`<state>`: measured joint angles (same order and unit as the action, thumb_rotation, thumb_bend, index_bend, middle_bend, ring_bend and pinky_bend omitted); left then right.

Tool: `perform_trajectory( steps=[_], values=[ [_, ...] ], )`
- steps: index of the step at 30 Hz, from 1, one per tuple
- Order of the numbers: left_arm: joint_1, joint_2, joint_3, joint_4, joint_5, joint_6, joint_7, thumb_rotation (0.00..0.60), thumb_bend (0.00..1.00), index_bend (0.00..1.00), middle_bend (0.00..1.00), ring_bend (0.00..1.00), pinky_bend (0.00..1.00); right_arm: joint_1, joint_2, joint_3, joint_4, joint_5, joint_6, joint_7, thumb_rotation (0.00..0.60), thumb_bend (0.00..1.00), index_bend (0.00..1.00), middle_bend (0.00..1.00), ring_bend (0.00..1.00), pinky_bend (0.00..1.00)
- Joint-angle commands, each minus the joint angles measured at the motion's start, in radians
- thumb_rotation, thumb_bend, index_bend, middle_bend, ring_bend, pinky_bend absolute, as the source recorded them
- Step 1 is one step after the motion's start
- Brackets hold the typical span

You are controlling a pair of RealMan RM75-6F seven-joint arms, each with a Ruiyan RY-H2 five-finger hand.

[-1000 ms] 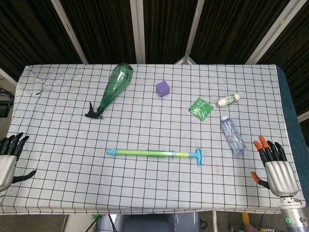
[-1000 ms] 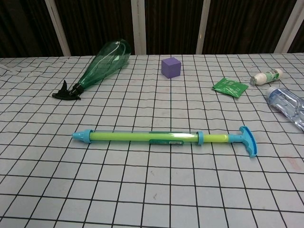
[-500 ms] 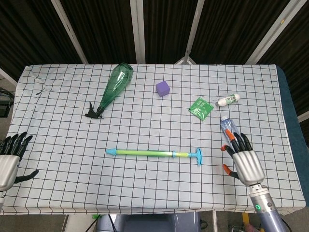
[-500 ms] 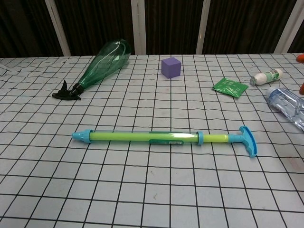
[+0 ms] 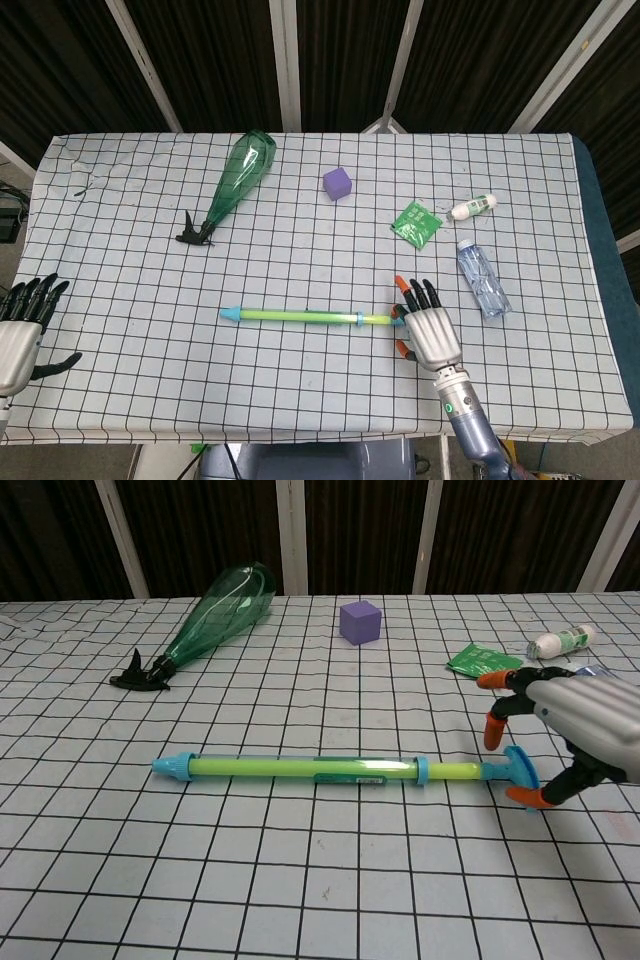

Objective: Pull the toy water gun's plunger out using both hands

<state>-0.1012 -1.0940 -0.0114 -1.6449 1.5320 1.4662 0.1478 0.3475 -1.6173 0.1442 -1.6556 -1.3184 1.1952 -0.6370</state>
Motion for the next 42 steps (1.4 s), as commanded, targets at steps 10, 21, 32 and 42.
perform_trajectory(
  steps=[10,21,32,42],
  values=[
    [-0.002,-0.001,0.001,0.000,0.004,-0.001,-0.007,0.600,0.04,0.00,0.00,0.00,0.00,0.045,-0.068,0.035,0.070,0.087,-0.017,-0.044,0.600,0.29,0.48,0.12,0.00,0.00],
    [-0.004,-0.001,0.002,-0.003,0.001,-0.008,-0.008,0.600,0.04,0.00,0.00,0.00,0.00,0.061,-0.084,0.036,0.097,0.132,-0.021,-0.055,0.600,0.33,0.48,0.12,0.00,0.00],
    [-0.002,-0.002,0.002,-0.004,0.001,-0.003,-0.003,0.600,0.04,0.00,0.00,0.00,0.00,0.077,-0.099,0.026,0.128,0.159,-0.025,-0.050,0.600,0.38,0.50,0.12,0.00,0.00],
    [-0.002,-0.003,0.002,-0.003,0.003,-0.003,-0.002,0.600,0.04,0.00,0.00,0.00,0.00,0.086,-0.098,0.019,0.118,0.159,-0.007,-0.053,0.600,0.43,0.62,0.13,0.00,0.00]
  ],
)
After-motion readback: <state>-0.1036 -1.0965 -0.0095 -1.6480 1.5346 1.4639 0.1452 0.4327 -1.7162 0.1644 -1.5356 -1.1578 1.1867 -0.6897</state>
